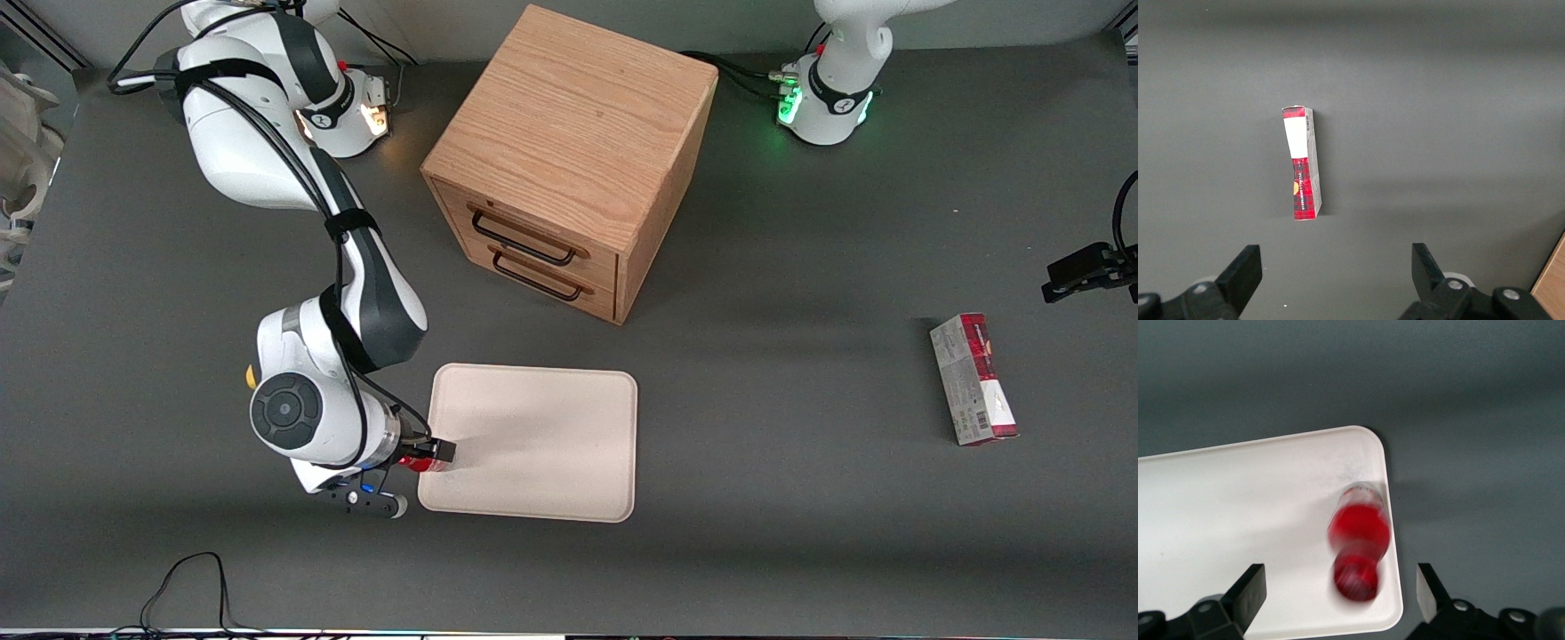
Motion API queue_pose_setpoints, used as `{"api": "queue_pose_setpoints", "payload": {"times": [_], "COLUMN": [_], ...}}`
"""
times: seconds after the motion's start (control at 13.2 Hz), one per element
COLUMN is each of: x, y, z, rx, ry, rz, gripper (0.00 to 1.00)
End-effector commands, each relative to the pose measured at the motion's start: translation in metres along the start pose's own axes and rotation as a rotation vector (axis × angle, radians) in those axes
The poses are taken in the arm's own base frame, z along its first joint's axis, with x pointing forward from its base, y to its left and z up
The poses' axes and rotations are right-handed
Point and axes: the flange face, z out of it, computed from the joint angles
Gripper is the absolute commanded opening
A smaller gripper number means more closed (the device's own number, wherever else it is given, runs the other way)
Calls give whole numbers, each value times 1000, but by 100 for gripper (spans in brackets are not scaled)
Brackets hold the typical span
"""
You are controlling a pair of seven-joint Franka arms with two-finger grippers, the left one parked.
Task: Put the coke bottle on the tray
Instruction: 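Lower the bottle onto the tray's edge and open the right gripper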
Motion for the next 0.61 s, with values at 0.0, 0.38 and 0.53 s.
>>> {"api": "queue_pose_setpoints", "payload": {"times": [0.0, 0.38, 0.53], "x": [-3, -6, -9], "y": [1, 4, 6], "z": [-14, -12, -26], "rx": [4, -19, -29], "ry": [-2, -35, -31], "rz": [25, 26, 8], "gripper": [100, 100, 100]}}
